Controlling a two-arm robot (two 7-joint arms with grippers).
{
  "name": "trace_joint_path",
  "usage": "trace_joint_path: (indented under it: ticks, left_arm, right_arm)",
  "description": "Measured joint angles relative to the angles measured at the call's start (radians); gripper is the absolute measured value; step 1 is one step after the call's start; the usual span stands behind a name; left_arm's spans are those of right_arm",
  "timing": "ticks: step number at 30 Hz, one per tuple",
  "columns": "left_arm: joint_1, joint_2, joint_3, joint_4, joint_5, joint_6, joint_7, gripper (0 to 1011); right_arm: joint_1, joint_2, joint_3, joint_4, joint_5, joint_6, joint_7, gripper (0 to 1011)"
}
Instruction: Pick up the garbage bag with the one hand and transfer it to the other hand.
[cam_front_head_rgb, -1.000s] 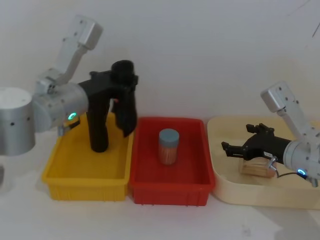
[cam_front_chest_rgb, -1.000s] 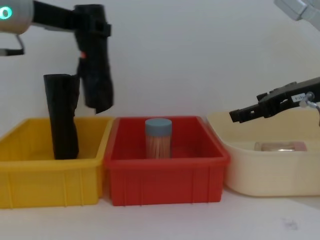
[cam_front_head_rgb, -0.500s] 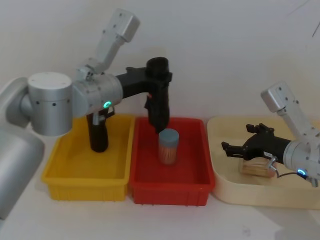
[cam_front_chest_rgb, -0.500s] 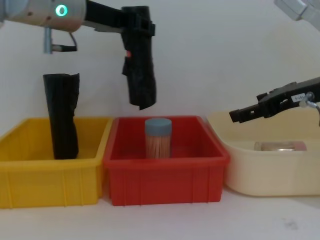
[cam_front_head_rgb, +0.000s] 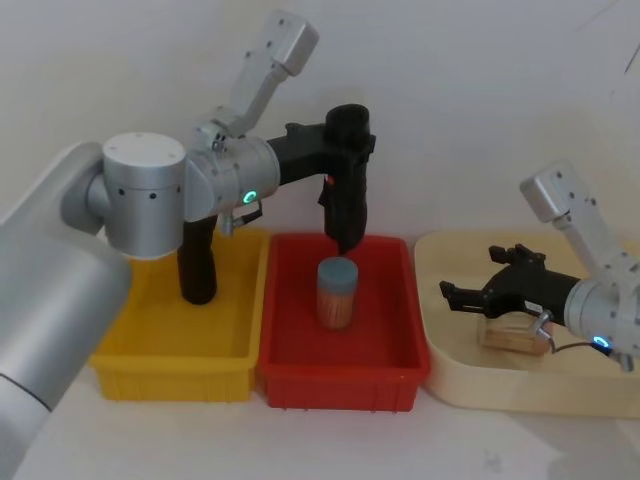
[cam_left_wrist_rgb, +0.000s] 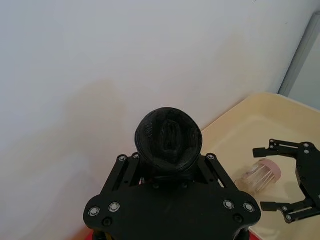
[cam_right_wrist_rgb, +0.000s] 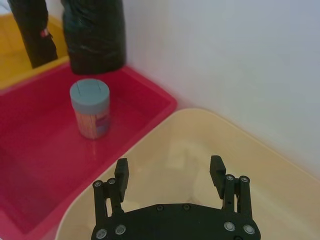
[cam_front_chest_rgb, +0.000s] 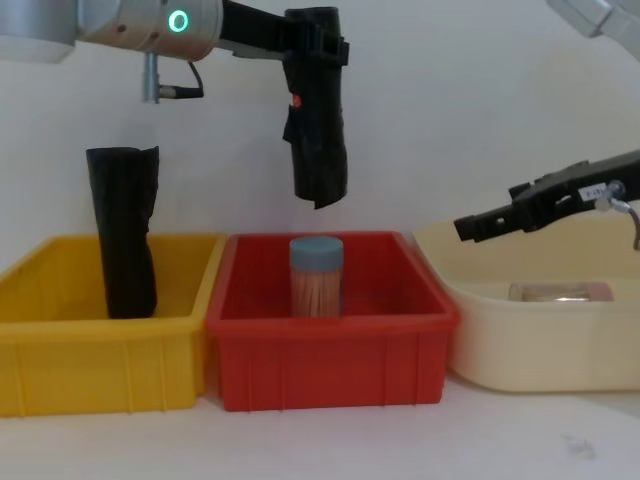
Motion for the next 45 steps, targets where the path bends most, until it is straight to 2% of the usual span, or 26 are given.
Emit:
trace_joint_path:
  ticks: [8,14,22,27,35,45]
  left_arm:
    - [-0.017,-0.013,0.011,0.027,0.005,-0.015,-0.003,360]
    - [-0.025,-0.019,0.016,0.039,0.007,-0.022,-0.004,360]
    - [-0.031,-0.023,0.019,0.049,0.008,-0.027,-0.005,360]
    - [-0.033,-0.025,0.021,0.052,0.009,-0.029,-0.006,360]
    - [-0.035,-0.026,0.022,0.055,0.010,-0.030,-0.006,360]
    - [-0.036,-0.027,0.023,0.057,0.010,-0.032,-0.006,360]
  right_arm:
    - [0.024,-0.030,0.004,0.026,0.011,-0.028,0.020,999]
    - [0.063,-0.072,0.000,0.079,0.016,-0.067,0.036,999]
    - [0.127,-0.140,-0.012,0.192,0.021,-0.128,0.065,1000]
    - [0.154,-0.169,-0.020,0.242,0.023,-0.152,0.078,999]
    - [0.215,-0.237,-0.034,0.367,0.023,-0.206,0.107,999]
    - [0.274,-0.297,-0.040,0.484,0.021,-0.259,0.132,999]
